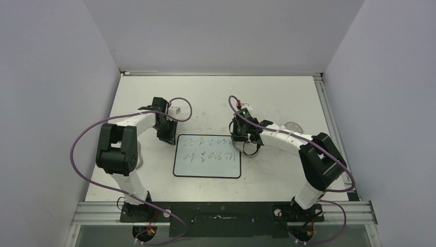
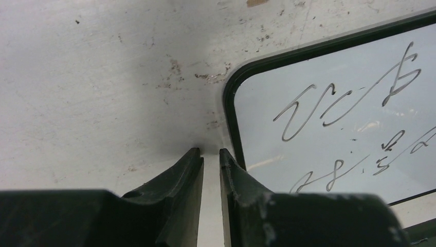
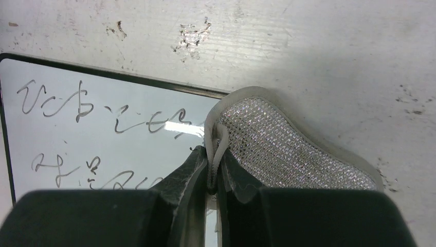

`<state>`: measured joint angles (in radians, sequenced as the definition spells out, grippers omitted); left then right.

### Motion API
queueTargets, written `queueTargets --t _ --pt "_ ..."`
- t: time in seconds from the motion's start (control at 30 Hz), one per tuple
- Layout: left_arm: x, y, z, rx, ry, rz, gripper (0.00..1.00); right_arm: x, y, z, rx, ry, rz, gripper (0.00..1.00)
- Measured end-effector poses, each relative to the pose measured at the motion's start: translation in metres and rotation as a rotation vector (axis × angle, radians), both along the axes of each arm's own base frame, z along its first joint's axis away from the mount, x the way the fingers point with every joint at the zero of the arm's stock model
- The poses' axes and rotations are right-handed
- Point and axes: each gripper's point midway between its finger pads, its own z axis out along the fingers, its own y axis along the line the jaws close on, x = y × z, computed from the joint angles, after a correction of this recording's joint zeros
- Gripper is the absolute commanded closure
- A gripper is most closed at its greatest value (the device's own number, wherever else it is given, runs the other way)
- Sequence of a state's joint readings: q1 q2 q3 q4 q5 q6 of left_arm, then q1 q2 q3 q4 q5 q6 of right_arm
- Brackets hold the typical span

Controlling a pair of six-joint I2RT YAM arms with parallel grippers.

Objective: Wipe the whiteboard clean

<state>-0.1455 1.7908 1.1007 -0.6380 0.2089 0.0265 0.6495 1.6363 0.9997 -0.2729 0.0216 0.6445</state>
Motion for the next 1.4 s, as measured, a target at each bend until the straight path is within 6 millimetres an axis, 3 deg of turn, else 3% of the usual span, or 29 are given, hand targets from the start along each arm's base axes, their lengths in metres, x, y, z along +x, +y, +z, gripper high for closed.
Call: queueTargets --t 0.27,0.5,0.63,0.83,0.9,1.0,1.1,1.23,1.3,1.4 --pt "0.005 -0.009 0.000 0.000 -0.009 -0.027 0.82 0.002 0.025 -0.035 0.008 0.087 0.085 0.95" --pt "0.008 -0.010 0.000 0.001 -0.011 -0.028 0.82 0.003 0.045 -0.035 0.087 0.088 0.121 0.95" --pt "0.008 -0.011 0.000 0.001 -0.011 -0.029 0.83 0.005 0.088 -0.035 0.180 0.073 0.174 0.95" --pt "0.008 -0.011 0.000 0.002 -0.011 -0.028 0.84 0.010 0.199 -0.030 0.360 0.038 0.300 0.95" --pt "0.008 -0.010 0.000 0.004 -0.011 -0.028 0.85 0.007 0.209 -0.029 0.380 0.034 0.307 0.95" --pt "0.009 -0.010 0.000 0.004 -0.014 -0.027 0.86 -0.001 0.201 -0.028 0.384 0.042 0.305 0.95" --pt "0.009 -0.011 0.000 0.002 -0.016 -0.027 0.86 -0.018 0.150 -0.023 0.361 0.076 0.259 0.95" --pt "0.010 -0.012 0.001 -0.005 -0.017 -0.025 0.86 -0.010 0.080 0.003 0.358 0.040 0.143 0.95" --pt "0.009 -0.013 0.001 -0.009 -0.016 -0.024 0.86 -0.001 0.060 0.015 0.367 0.006 0.098 0.95" --pt "0.009 -0.017 0.001 -0.011 -0.017 -0.029 0.86 -0.005 0.053 0.013 0.368 0.002 0.089 0.95"
